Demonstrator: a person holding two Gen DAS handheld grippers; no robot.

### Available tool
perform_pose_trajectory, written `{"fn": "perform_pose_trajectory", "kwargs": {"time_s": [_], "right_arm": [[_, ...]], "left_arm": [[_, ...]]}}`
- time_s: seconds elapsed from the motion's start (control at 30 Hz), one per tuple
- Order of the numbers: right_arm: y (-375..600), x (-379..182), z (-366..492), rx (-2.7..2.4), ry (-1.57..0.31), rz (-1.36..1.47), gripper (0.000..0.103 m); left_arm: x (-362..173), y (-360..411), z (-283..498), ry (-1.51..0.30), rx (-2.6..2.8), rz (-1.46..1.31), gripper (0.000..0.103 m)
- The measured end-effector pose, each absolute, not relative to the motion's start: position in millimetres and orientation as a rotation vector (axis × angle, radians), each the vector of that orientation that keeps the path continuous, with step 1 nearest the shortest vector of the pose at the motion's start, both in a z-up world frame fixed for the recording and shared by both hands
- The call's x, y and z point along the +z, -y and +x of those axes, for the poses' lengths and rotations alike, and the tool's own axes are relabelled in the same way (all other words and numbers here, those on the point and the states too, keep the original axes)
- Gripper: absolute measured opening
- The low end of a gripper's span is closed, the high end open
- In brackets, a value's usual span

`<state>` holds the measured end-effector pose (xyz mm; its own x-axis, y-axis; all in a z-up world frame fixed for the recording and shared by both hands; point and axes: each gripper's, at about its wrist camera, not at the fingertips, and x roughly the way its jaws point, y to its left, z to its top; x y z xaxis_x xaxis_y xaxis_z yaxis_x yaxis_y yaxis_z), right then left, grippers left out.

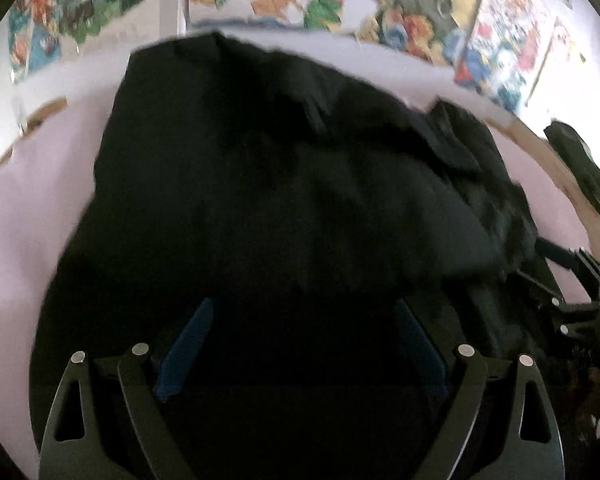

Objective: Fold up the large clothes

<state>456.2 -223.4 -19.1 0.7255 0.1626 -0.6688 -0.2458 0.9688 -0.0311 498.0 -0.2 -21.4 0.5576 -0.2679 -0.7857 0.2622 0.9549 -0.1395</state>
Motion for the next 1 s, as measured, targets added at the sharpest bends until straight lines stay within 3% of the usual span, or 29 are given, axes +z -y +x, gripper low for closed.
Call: {"fn": "perform_pose_trajectory", "kwargs": {"time_s": [0.1, 0.2, 0.3, 0.57, 1.0], "right_arm": [[224.3, -9.2, 416.6, 0.232, -0.735, -0.117, 0.093], [228.5, -0.3, 382.1, 0.235, -0.757, -0.061, 0.101], [230.1, 21.6, 341.5, 0.231, -0.814, -0.059, 0.102], [227.6, 88.7, 251.4, 0.265, -0.805, -0.140, 0.103], [191.4, 93.0, 132.3, 0.378, -0.811, -0.276, 0.103]], "left_arm": [[-6.9, -9.6, 454.9, -0.909, -0.319, -0.023, 0.089], [15.7, -22.5, 406.4, -0.875, -0.320, 0.003, 0.090], [38.5, -32.8, 359.6, -0.842, -0.307, 0.061, 0.101], [89.4, -31.1, 263.5, -0.800, -0.323, 0.216, 0.101], [115.5, -28.6, 150.1, -0.667, -0.291, 0.345, 0.101]]}}
